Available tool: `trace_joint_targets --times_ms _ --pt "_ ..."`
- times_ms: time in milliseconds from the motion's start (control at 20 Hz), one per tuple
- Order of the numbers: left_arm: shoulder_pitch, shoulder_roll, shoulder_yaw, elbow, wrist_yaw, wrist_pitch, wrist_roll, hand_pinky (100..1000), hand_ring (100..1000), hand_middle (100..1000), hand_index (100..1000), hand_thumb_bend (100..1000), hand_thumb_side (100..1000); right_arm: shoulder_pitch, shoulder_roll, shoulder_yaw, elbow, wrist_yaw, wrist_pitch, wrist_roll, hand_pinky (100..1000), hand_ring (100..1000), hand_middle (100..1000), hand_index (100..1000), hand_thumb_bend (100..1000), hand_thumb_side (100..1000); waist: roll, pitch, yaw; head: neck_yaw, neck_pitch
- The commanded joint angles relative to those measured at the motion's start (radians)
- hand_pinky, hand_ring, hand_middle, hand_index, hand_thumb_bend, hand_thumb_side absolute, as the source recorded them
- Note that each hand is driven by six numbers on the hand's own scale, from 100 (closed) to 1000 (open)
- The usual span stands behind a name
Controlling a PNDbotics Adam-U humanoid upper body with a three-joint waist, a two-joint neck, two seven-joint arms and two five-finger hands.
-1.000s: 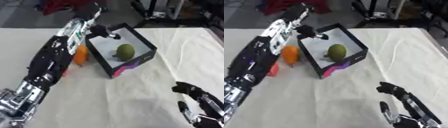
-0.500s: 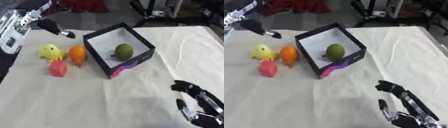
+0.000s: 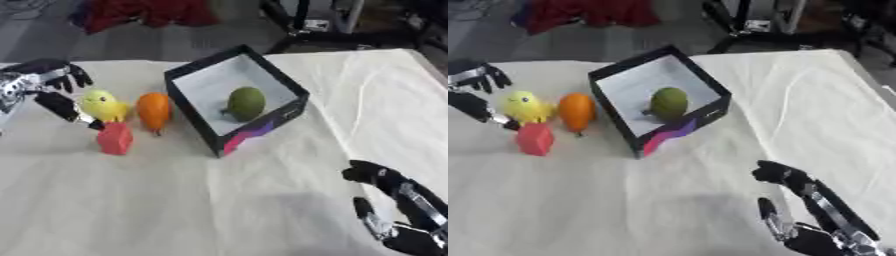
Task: Pick up objects on the table and place them in the box.
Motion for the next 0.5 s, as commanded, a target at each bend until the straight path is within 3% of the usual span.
trace_joint_targets --times_ms 50,500 --pt "-0.007 0.038 -0.004 0.009 0.019 -0.011 -0.028 757 695 723 821 864 410 -0.007 -0.019 -0.008 -0.006 0.002 0.002 -0.006 887 825 779 918 100 378 0.015 -0.025 0.000 -0.004 -0.002" --pt "-0.020 0.002 -0.028 0.048 0.032 -0.040 -0.056 753 696 724 823 817 383 -0.004 -0.017 -0.008 -0.005 0.004 0.002 -0.006 887 825 779 917 100 375 0.013 -0.025 0.001 -0.006 -0.002"
